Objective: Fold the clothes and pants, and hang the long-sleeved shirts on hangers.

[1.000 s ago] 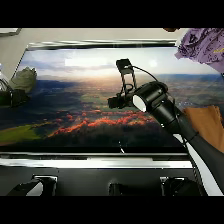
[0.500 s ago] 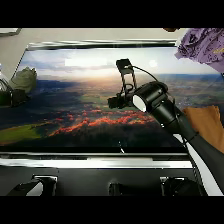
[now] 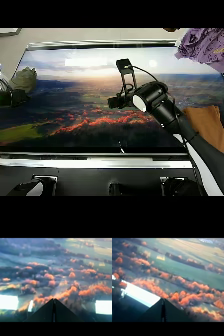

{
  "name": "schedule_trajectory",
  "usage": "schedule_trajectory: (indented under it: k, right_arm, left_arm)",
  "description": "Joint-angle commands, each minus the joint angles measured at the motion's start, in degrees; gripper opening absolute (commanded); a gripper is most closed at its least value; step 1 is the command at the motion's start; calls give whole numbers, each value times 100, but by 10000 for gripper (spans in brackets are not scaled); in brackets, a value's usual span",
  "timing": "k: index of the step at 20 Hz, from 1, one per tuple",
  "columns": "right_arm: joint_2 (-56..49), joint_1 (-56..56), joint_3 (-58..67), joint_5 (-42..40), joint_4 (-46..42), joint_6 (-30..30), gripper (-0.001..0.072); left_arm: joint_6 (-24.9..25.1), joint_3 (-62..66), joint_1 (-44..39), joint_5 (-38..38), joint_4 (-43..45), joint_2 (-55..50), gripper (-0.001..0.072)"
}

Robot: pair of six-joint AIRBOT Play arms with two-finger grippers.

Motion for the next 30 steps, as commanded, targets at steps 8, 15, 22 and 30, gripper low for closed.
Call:
schedule_trajectory:
  k: [8, 15, 22, 30]
  right_arm:
    - [0, 4, 7, 0, 4, 2, 29]
    - [0, 4, 7, -2, 4, 2, 29]
    - [0, 4, 7, 0, 4, 2, 29]
    - [0, 4, 7, 0, 2, 0, 29]
  left_arm:
    - [0, -2, -2, 44, 7, -26, 18]
    - [-1235, 63, 109, 866, 1541, -205, 342]
    - [-1220, 1672, 1150, 1172, 1622, -2413, 697]
    - [-990, 2269, 1318, 3432, 1628, -4201, 696]
